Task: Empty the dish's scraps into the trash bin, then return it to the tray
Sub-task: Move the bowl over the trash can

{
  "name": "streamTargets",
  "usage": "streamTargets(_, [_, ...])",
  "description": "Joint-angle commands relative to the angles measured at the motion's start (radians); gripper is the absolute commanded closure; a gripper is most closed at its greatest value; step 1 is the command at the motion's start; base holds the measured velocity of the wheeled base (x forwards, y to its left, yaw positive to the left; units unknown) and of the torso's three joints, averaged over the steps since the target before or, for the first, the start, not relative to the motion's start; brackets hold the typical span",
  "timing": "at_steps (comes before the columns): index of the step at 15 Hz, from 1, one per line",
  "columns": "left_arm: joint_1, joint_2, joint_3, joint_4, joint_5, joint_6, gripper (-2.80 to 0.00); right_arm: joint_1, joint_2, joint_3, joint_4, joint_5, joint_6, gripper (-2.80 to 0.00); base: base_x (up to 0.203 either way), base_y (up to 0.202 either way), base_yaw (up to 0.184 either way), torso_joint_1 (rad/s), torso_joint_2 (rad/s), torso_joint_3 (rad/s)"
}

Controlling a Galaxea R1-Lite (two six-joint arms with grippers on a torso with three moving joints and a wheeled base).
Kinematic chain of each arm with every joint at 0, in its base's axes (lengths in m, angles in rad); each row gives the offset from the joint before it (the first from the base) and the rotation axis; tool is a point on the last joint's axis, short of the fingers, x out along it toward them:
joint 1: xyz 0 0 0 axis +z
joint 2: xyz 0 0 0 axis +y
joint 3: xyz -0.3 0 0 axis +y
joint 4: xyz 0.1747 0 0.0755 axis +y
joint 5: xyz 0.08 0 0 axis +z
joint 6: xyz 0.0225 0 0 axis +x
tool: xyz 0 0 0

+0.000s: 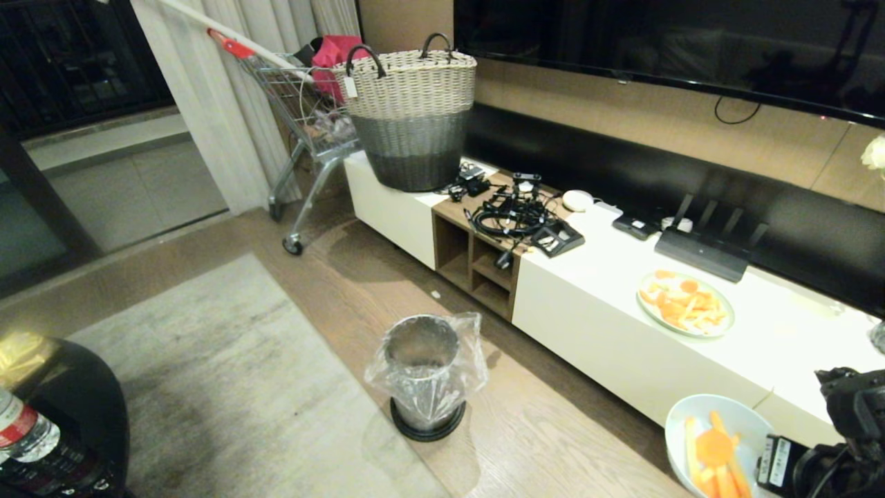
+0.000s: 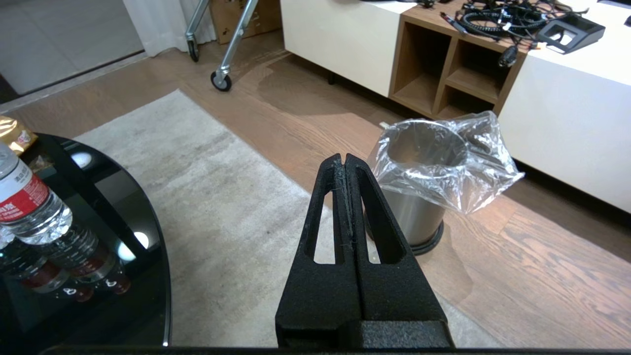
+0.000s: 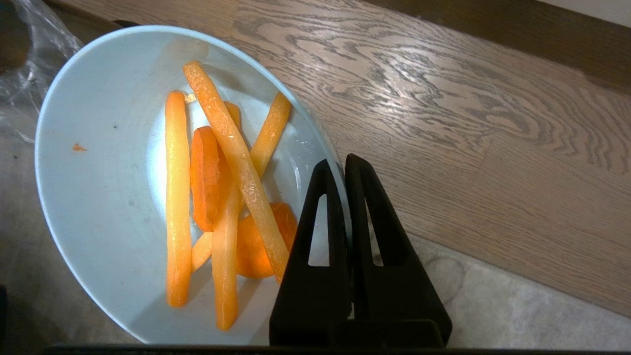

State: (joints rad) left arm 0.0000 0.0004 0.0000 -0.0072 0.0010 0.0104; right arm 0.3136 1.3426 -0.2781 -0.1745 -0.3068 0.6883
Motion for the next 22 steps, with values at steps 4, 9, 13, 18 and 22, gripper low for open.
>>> streamTargets(4, [0.000, 0.000, 0.000, 0.000, 0.002, 0.000, 0.00, 0.002, 0.001, -0.013, -0.002, -0.002, -0.013, 0.00, 0.000, 0.000, 0.000, 0.000, 0.00, 0.000])
streamTargets(9, [0.000, 0.000, 0.000, 0.000, 0.001, 0.000, 0.00, 0.024, 0.000, -0.062, -0.002, 0.008, -0.096, 0.00, 0.000, 0.000, 0.000, 0.000, 0.00, 0.000])
streamTargets(13, [0.000, 0.000, 0.000, 0.000, -0.001, 0.003, 0.00, 0.074, 0.000, -0.091, 0.000, 0.075, -0.211, 0.00, 0.000, 0.000, 0.000, 0.000, 0.00, 0.000])
streamTargets(18, [0.000, 0.000, 0.000, 0.001, -0.003, -0.002, 0.00, 0.107, 0.046, -0.174, 0.002, 0.100, -0.231, 0.00, 0.000, 0.000, 0.000, 0.001, 0.00, -0.031])
streamTargets(22, [0.000, 0.000, 0.000, 0.001, -0.002, -0.003, 0.00, 0.107, 0.109, -0.279, 0.011, 0.099, -0.232, 0.00, 0.000, 0.000, 0.000, 0.003, 0.00, -0.174])
